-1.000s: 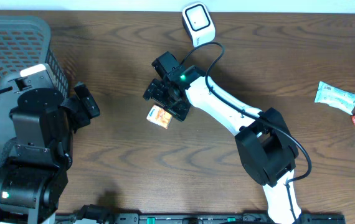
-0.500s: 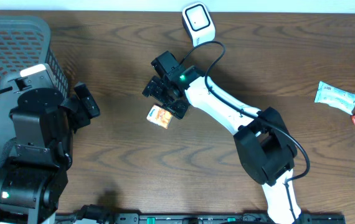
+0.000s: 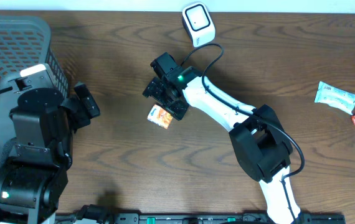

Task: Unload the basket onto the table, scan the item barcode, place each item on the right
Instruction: 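Grasp the Kleenex pack with the right gripper and lift it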

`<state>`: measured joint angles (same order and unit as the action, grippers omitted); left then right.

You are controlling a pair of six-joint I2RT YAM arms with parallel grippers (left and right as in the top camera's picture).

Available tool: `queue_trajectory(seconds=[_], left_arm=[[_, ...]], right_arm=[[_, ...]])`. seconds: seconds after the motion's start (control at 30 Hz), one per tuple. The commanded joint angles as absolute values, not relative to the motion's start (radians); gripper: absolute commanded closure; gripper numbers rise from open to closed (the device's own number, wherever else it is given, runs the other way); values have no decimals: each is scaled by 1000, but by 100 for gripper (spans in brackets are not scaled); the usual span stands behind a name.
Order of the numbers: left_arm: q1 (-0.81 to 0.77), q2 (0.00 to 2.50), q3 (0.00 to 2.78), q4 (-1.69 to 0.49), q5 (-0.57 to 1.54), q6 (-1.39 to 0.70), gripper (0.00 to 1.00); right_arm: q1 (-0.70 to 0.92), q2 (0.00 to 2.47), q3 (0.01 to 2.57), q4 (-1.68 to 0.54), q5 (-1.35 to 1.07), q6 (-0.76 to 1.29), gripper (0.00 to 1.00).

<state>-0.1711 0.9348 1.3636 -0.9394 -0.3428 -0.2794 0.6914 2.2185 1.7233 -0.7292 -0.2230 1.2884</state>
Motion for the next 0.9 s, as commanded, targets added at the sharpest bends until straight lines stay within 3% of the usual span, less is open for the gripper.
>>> queue_trajectory(seconds=[0.0,0.5,0.87], left_arm=[[-167,933,1370,-942,-353,-263,2],[-167,933,1370,-942,-353,-263,2],[-167,933,1370,-942,-353,-263,2]], right_arm=[[700,2277,1713,-778,-212,1289,1],[688,2272,1866,-974,-237,1196,1],[690,2272,1866,-1148,-237,1221,12]])
